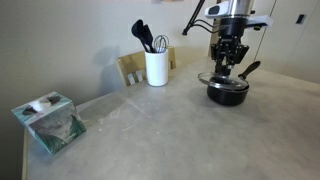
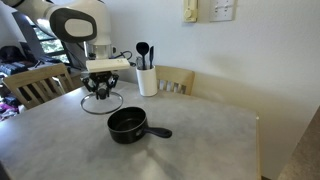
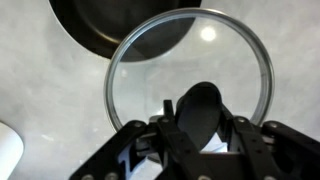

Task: Remove the lid off of the pot and put it on the table

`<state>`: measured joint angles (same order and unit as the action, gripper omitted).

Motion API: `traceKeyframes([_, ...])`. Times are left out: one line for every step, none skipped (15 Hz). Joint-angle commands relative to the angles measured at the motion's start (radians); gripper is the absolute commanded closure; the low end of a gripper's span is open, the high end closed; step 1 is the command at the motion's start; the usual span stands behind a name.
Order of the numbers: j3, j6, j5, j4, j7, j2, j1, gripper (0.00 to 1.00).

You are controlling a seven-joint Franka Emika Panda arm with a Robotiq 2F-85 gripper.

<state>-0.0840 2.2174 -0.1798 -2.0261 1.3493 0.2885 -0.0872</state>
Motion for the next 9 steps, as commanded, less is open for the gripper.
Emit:
traceKeyframes([-0.051,0.034,-0.096,0.095,-0.154,0.089,0.06,0.84])
traceKeyframes([-0.059,0.075,-0.114,0.12,-0.238,0.122,0.082,0.84])
traceKeyframes([-0.07,0.117,-0.128,0.145,-0.297,0.158,0.097,0.84])
traceKeyframes([-0.073,0.167,-0.12,0.164,-0.37,0.19,0.116,0.84])
traceKeyframes([-0.078,0.218,-0.114,0.18,-0.432,0.227,0.128,0.84])
traceKeyframes([-0.076,0.272,-0.094,0.191,-0.498,0.258,0.141,0.84])
traceKeyframes([-0.072,0.327,-0.077,0.194,-0.563,0.286,0.152,0.84])
traceKeyframes([-0.062,0.37,-0.05,0.2,-0.637,0.313,0.166,0.84])
traceKeyframes([-0.043,0.414,-0.004,0.193,-0.735,0.327,0.199,0.84])
